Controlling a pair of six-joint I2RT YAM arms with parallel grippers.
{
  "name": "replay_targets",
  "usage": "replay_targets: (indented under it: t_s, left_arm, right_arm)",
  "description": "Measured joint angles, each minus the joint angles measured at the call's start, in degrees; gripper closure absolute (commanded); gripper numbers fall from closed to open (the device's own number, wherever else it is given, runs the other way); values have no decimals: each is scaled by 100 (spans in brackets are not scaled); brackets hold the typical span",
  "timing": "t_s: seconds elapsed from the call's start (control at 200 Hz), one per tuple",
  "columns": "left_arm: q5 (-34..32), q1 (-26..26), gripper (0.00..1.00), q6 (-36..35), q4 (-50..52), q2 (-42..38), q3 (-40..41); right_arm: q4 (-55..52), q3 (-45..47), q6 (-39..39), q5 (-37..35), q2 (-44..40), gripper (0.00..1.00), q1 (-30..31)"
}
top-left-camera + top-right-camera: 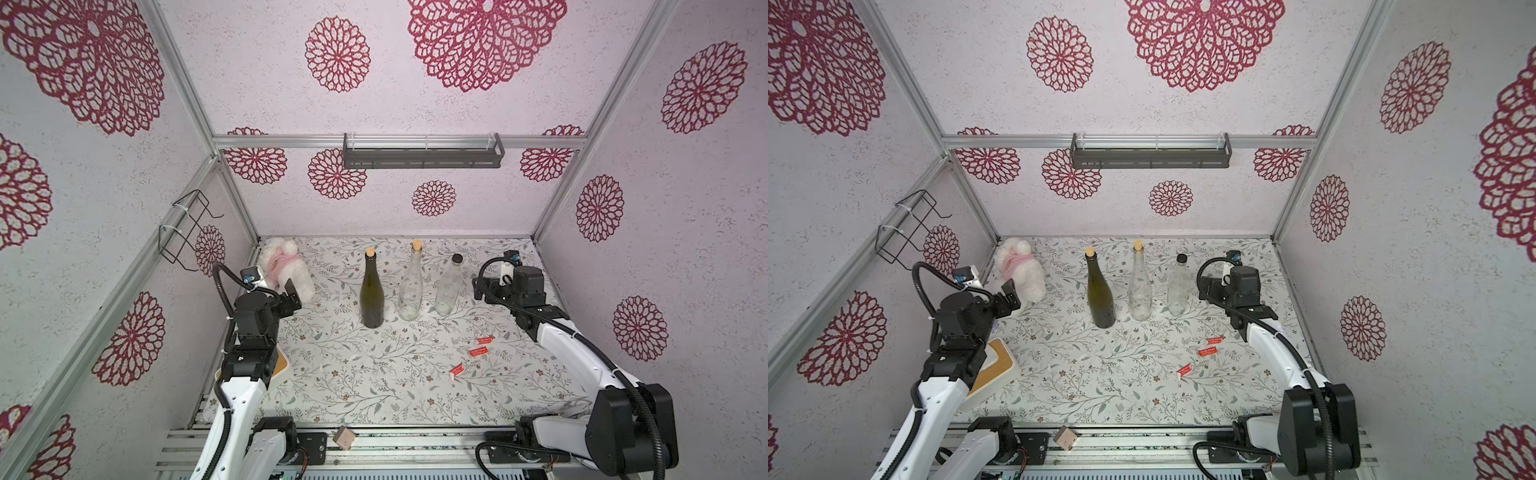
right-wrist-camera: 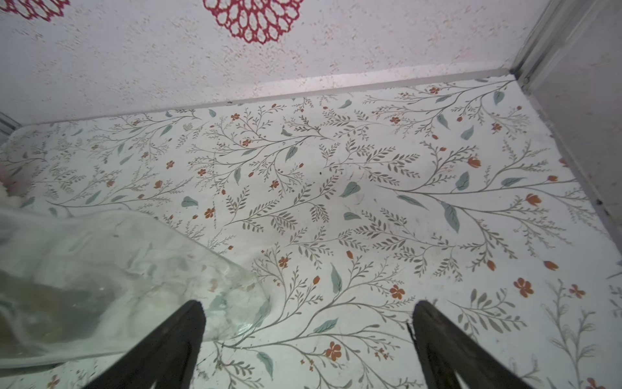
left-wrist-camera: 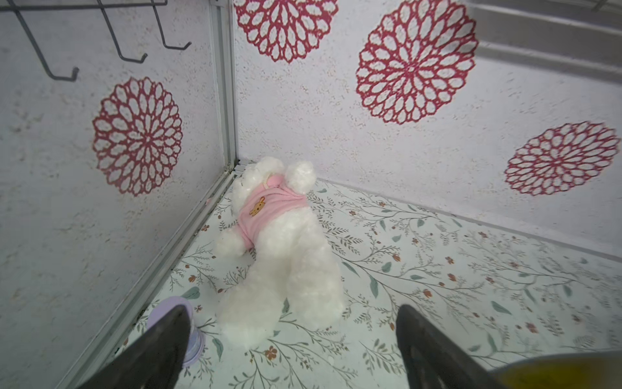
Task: Remove the label from the bottle
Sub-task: Reset both arms
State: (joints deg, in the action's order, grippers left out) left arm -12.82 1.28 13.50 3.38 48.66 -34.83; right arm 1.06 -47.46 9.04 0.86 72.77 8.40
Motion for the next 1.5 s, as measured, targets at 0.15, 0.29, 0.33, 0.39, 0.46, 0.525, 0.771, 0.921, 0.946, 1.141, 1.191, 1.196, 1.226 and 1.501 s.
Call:
replay_targets:
  t_s: [0.15, 0.29, 0.33, 0.39, 0.46, 0.525, 0.771, 0.921, 0.946, 1.141, 1.191, 1.196, 1.226, 1.501]
  left_arm:
    - [-192, 0, 3, -293, -1073, 455, 953]
    - [-420, 2, 3, -481, -2168, 1034, 1425]
    - [-472, 2, 3, -522, -2459, 1193, 1523]
    - [-557, 2, 3, -599, -2861, 1506, 1604]
    - [-608, 9, 3, -664, -3263, 1926, 1606]
    - [-627, 13, 3, -732, -3600, 2291, 1604]
    - [-455, 205, 3, -774, -4299, 2872, 1480]
    - [-256, 247, 3, -776, -5530, 3661, 1556]
    - [-234, 247, 3, -778, -5692, 3818, 1585]
    - [-94, 273, 3, -778, -5495, 4013, 1429]
    - [-37, 293, 3, -774, -5464, 4009, 1307]
    - [-33, 293, 3, -774, -5464, 4009, 1300]
    - [2, 313, 3, -769, -5449, 4004, 1239]
    - [254, 503, 3, -723, -5128, 4002, 1108]
  right_arm:
    - [688, 498, -238, -431, 2, 1, 0]
    - [1381, 1099, -385, -693, 136, 1, 0]
    - [1497, 1182, -415, -726, 236, 1, 0]
    - [1626, 1237, -461, -793, 411, 1, -7]
    - [1753, 1252, -503, -876, 560, 1, -11]
    - [1982, 1335, -542, -992, 603, 2, -11]
    - [2865, 1700, -713, -1305, 1014, 2, -37]
    - [3432, 2111, -809, -1443, 1163, 2, -37]
    - [3486, 2173, -809, -1449, 1163, 2, -39]
    - [3777, 2275, -815, -1458, 1147, 2, -72]
    - [3836, 2288, -802, -1451, 1117, 2, -76]
    - [3851, 2295, -802, -1451, 1113, 2, -76]
    - [3908, 2332, -796, -1434, 1080, 2, -76]
    - [4124, 2481, -791, -1305, 986, 2, -74]
